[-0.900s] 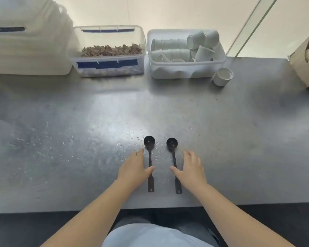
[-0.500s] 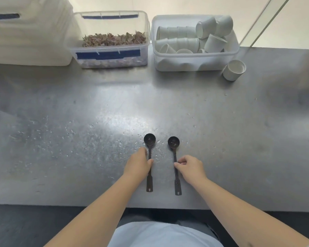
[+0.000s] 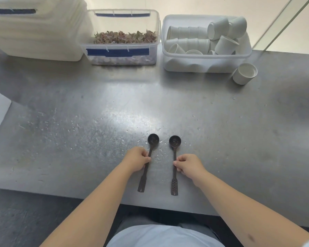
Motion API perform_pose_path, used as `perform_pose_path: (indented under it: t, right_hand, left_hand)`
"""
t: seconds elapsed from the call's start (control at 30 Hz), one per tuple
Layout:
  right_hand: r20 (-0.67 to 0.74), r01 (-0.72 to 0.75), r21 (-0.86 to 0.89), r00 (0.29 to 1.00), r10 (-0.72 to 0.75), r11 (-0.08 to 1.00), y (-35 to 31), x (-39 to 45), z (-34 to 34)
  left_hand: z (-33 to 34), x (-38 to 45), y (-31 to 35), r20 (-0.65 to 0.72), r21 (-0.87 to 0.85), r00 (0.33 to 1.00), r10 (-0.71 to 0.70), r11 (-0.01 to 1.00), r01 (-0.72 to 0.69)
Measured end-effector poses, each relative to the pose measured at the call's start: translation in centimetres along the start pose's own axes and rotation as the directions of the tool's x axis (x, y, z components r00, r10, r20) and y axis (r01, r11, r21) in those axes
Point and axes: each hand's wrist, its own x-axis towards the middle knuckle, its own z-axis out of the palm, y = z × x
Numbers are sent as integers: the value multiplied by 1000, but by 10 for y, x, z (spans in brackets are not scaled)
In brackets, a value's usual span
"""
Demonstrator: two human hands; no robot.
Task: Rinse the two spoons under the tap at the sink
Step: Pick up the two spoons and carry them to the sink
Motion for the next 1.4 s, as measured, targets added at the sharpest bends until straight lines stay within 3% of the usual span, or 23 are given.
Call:
perform_pose_path:
  t: [0.17,0.47,0.73,0.97,1.3,1.4]
  right_hand:
    - [101,51,82,993,-60,995,-6,-18,-6]
    - [365,204,43,908,-205,978,-50,-68,16]
    - [655,335,-83,728,-203,939,-89,-125,98]
    - [770,525,-201,607,-198,827,-101,-195,214]
    - [969,697,-174,247,-6,695,-66,-339,413]
    - [983,717,-171,172,66,676,-43,-384,468]
  left_hand:
    - [-14,-33,-5,57,-264,998,-13,964,27]
    - [-27,-135,-32,-100,-505,992,-74,863,13]
    - [-29,-224,-109,-292,-761,907,-304,649,-27]
    - [-31,-323,-193,-410,-865,795,-447,467,-184]
    - [-18,-484,-354,-475,-876,588,-655,292,-383]
    - [-4,-534,-391,-457,-870,513,-727,243,-430]
